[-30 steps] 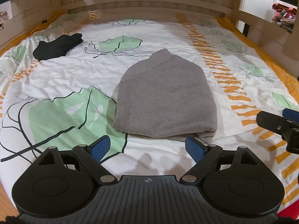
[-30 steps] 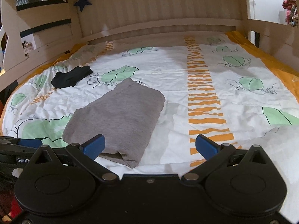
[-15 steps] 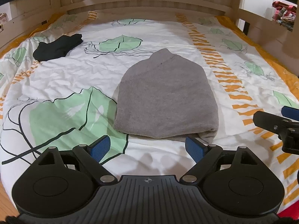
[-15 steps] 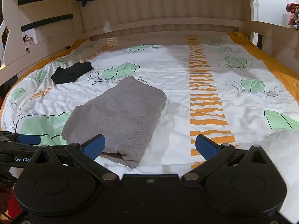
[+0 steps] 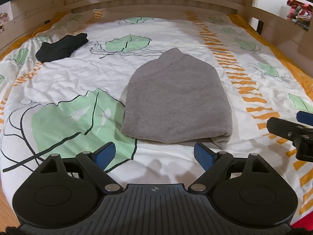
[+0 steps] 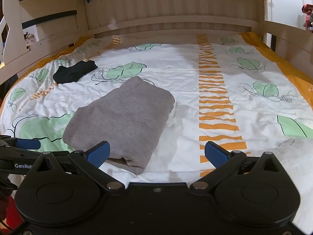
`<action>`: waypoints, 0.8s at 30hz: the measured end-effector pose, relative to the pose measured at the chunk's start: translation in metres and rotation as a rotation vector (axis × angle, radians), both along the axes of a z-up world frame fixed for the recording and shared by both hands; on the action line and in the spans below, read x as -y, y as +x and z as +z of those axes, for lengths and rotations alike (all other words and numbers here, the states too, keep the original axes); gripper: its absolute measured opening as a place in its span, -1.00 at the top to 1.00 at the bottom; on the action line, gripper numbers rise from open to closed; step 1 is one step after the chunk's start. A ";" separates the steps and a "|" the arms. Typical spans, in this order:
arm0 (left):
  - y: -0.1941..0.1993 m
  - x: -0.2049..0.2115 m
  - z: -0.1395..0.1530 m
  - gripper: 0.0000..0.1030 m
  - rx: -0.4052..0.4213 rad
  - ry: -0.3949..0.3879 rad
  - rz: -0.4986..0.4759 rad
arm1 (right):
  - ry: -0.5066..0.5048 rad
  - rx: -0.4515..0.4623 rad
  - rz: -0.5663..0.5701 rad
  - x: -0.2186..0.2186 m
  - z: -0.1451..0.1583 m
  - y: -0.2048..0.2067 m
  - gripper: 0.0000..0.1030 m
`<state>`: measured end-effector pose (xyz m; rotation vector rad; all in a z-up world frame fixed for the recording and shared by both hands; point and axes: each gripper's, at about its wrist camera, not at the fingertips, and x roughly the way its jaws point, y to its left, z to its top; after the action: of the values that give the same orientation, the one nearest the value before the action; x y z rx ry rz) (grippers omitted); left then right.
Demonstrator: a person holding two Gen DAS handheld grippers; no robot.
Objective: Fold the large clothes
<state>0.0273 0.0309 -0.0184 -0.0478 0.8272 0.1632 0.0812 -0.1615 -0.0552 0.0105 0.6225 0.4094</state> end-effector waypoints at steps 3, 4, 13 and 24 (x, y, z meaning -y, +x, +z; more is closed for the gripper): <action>0.000 0.000 -0.001 -0.69 -0.002 0.000 0.000 | 0.000 -0.007 -0.002 0.001 -0.001 0.000 -1.00; 0.000 0.000 -0.001 -0.69 -0.003 0.000 0.000 | 0.000 -0.008 -0.002 0.001 -0.001 0.000 -1.00; -0.001 0.000 -0.001 -0.69 -0.005 -0.001 0.002 | -0.003 -0.013 0.000 0.000 -0.002 -0.001 -1.00; -0.001 0.000 -0.002 -0.69 -0.004 0.002 -0.002 | -0.003 -0.014 0.002 0.000 -0.003 -0.001 -1.00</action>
<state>0.0261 0.0308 -0.0201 -0.0445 0.8306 0.1622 0.0799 -0.1620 -0.0579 0.0099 0.6369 0.4110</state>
